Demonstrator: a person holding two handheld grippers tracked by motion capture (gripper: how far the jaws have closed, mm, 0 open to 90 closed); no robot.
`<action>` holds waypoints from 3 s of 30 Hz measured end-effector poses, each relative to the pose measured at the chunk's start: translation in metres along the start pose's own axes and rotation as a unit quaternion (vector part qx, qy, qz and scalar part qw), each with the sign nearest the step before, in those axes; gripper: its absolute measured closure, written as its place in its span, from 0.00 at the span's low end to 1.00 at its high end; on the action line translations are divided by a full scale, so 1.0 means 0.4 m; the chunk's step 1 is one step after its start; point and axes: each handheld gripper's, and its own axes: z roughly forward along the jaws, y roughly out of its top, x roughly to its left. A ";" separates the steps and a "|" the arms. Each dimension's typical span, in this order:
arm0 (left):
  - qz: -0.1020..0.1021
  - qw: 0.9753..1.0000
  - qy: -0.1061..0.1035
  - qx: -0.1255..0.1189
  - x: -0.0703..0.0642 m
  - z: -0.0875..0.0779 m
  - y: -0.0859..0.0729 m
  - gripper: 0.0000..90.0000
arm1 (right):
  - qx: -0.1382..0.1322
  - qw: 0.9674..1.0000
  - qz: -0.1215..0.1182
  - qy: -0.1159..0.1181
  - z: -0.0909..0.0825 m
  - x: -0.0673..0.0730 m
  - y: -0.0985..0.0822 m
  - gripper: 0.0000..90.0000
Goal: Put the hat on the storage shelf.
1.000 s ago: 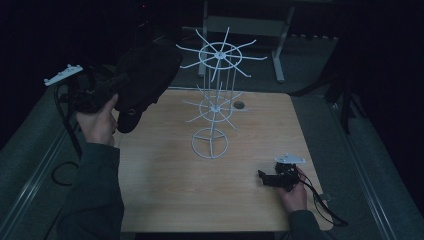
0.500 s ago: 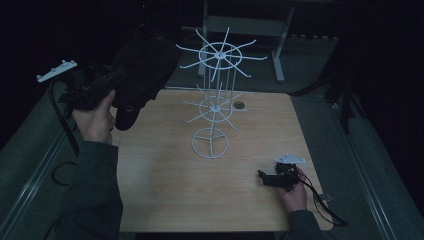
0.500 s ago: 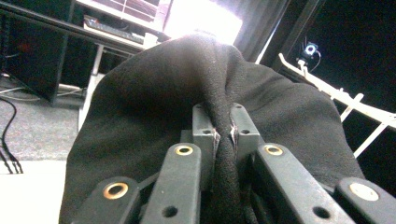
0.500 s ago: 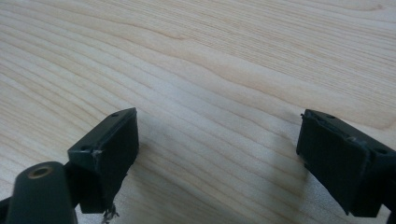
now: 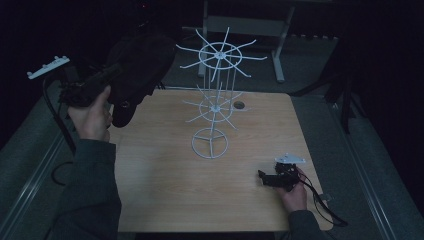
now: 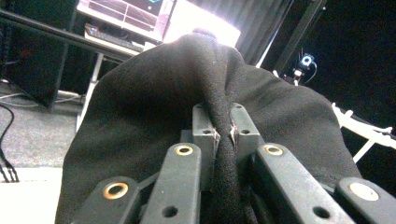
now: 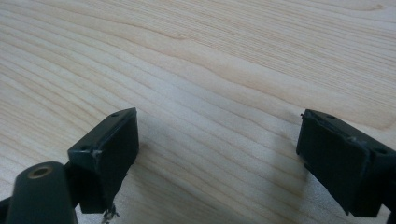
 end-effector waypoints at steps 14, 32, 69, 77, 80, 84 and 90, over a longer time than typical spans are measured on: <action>-0.005 1.000 0.002 -0.015 -0.006 0.000 0.024 0.95 | 0.000 1.000 0.000 0.000 0.000 0.000 0.000 0.14; 0.009 0.999 0.010 -0.032 -0.030 0.000 0.057 0.94 | 0.000 1.000 0.000 0.000 0.000 0.000 0.000 0.14; 0.012 0.999 -0.032 -0.035 -0.078 0.041 0.053 0.94 | 0.001 1.000 -0.002 0.000 0.000 -0.001 0.000 0.14; 0.013 0.999 -0.035 -0.031 -0.080 0.046 0.048 0.94 | 0.001 1.000 -0.001 0.000 0.000 0.000 0.001 0.14; 0.013 0.999 -0.039 -0.030 -0.081 0.049 0.045 0.94 | 0.001 1.000 -0.001 0.000 0.000 0.000 0.001 0.14; 0.012 0.999 -0.043 -0.026 -0.081 0.055 0.039 0.94 | 0.001 1.000 -0.001 0.000 0.000 0.000 0.001 0.14; 0.019 0.999 -0.048 -0.017 -0.085 0.067 0.031 0.94 | 0.001 1.000 -0.001 0.000 0.000 0.000 0.001 0.14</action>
